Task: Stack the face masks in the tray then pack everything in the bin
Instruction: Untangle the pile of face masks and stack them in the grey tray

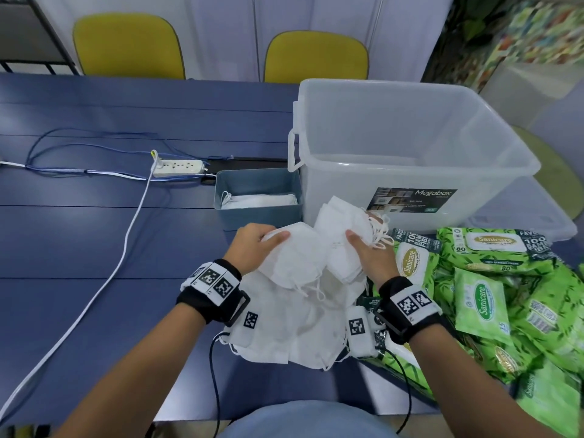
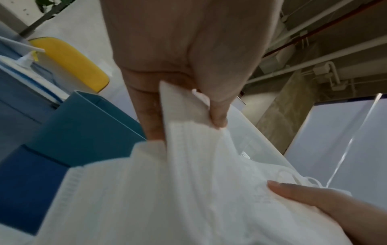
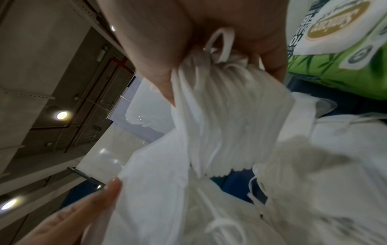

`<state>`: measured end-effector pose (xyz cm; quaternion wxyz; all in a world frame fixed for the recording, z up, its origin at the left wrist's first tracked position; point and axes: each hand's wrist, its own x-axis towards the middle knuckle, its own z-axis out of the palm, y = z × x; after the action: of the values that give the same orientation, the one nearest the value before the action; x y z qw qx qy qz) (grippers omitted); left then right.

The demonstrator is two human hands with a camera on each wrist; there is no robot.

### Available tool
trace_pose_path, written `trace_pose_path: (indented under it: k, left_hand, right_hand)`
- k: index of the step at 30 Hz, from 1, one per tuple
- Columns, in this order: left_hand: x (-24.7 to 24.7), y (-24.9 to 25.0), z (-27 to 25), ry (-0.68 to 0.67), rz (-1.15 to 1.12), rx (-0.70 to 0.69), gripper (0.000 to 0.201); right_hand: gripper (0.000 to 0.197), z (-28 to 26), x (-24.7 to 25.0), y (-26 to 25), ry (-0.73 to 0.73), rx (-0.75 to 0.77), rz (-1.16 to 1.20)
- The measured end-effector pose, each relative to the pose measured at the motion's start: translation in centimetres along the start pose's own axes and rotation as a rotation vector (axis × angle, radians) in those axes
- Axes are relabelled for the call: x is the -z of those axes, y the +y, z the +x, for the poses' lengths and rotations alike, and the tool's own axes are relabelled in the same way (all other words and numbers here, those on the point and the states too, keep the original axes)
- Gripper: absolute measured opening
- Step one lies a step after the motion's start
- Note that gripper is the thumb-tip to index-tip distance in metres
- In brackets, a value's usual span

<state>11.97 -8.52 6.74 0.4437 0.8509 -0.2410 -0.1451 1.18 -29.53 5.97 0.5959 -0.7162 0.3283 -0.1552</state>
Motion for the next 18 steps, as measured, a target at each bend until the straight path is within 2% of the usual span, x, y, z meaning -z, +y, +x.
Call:
trace_pose_path:
  k: [1,4,6,8,10,12,15,17,18]
  left_hand:
    - [0.0,0.1,0.1,0.014,0.019,-0.012,0.049]
    - [0.0,0.5,0.3,0.105,0.078,-0.035,0.050]
    - [-0.1,0.7,0.5,0.189,0.100,-0.013,0.049]
    - [-0.5,1.0,0.5,0.263,0.108,-0.008,0.044]
    - [-1.2,1.8,0.2,0.273,0.076,-0.044,0.034]
    - [-2.4,2.8,-0.4,0.164,-0.002,-0.053,0.024]
    - [-3.9,3.6,-1.0,-0.101,-0.196,0.012,0.045]
    - [-4.3,3.6,-1.1,-0.190,-0.392,0.044,0.051]
    - [-4.3,3.6,-1.2,-0.197,-0.420,0.048,0.046]
  right_hand:
    - [0.045,-0.1,-0.2,0.1,0.007,0.001,-0.044]
    - [0.084,0.3,-0.5,1.6,0.054,-0.043,-0.129]
    - [0.092,0.5,-0.6,2.8,0.054,-0.075,-0.118]
    - [0.091,0.4,-0.8,3.0,0.053,-0.076,-0.118]
    - [0.076,0.1,-1.2,2.8,0.035,-0.056,-0.092]
    - [0.054,0.1,-1.7,2.7,0.016,-0.041,-0.044]
    - [0.027,0.2,-2.2,2.7,-0.028,-0.064,0.046]
    - [0.006,0.3,-2.3,3.0,-0.047,-0.136,0.065]
    - [0.009,0.4,-2.2,3.4,-0.049,-0.169,0.073]
